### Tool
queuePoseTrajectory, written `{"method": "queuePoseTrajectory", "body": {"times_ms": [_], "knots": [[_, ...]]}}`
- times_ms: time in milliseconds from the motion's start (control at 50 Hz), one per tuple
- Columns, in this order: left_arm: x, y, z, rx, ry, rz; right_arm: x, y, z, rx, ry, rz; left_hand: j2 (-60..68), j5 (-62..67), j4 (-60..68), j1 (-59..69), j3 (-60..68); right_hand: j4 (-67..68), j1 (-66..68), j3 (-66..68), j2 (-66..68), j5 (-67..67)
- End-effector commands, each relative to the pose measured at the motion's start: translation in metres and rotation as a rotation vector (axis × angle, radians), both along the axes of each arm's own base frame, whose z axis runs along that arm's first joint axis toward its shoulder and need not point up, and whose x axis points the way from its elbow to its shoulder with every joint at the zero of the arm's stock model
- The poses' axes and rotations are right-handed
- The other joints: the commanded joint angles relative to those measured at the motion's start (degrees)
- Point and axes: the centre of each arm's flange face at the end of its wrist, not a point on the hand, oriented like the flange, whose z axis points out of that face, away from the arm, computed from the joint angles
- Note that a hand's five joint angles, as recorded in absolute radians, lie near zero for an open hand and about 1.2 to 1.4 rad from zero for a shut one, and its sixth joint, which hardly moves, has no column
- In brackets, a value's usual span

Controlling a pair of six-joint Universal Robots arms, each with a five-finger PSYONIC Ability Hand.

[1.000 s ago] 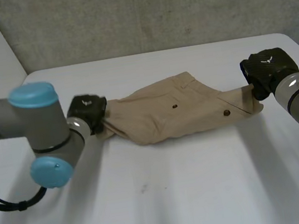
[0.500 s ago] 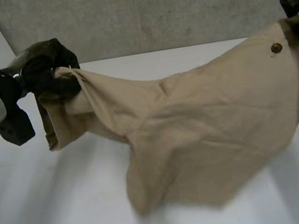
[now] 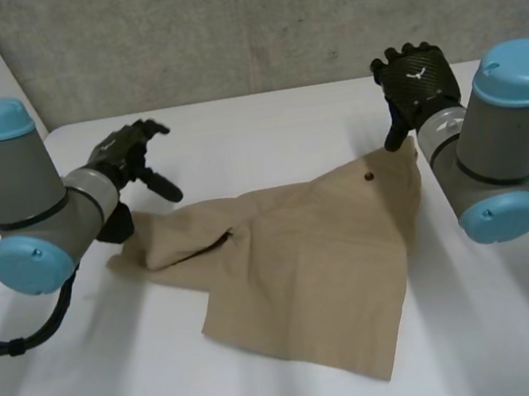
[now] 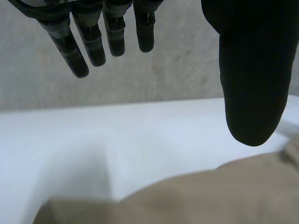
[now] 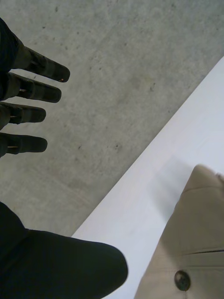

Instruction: Fold the shorts.

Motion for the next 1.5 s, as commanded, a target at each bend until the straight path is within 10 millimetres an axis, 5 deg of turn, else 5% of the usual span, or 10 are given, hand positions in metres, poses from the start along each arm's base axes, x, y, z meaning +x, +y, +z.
{"method": "queuePoseTrajectory", "body": {"times_ms": [20,140,220,420,980,1300,1420,1500], "knots": [[-0.011,0.055,0.025,-0.161,-0.127,-0.105,-0.004,0.036,0.018,-0.010,0.065,0.040,0.7,0.9,0.8,0.3,0.5,-4.0,-2.0,-3.4,-3.4,-4.6],[-0.047,0.131,0.011,-0.226,-0.274,-0.321,-0.009,0.057,0.016,-0.019,0.207,0.132,3.4,3.6,3.5,2.9,3.2,-4.0,-2.0,-3.4,-3.4,-4.6],[-0.057,0.169,-0.012,-0.211,-0.369,-0.439,-0.032,0.048,0.005,0.012,0.271,0.084,4.2,4.4,4.4,3.8,4.1,-4.0,-2.0,-3.4,-3.4,-4.6],[-0.065,0.206,-0.057,-0.210,-0.455,-0.567,-0.051,0.047,-0.016,0.089,0.296,0.053,13.3,13.5,13.5,12.9,13.2,-4.0,-2.0,-3.4,-3.4,-4.6],[-0.122,0.215,-0.087,-0.313,-0.348,-0.809,-0.053,0.053,-0.025,0.122,0.298,0.060,16.1,16.4,16.3,15.7,16.0,-4.0,-2.0,-3.4,-3.4,-4.6],[-0.130,0.219,-0.102,-0.238,-0.362,-0.889,-0.053,0.053,-0.026,0.124,0.298,0.059,37.7,37.9,37.8,37.3,37.5,-4.0,-2.0,-3.4,-3.4,-4.6],[-0.131,0.217,-0.107,-0.243,-0.394,-0.900,-0.053,0.053,-0.026,0.124,0.300,0.057,63.4,63.6,63.6,63.0,63.3,-4.0,-2.0,-3.4,-3.4,-4.6],[-0.133,0.213,-0.102,-0.304,-0.432,-0.895,-0.053,0.053,-0.026,0.126,0.299,0.054,65.1,65.3,65.3,64.7,65.0,-4.0,-2.0,-3.4,-3.4,-4.6]]}}
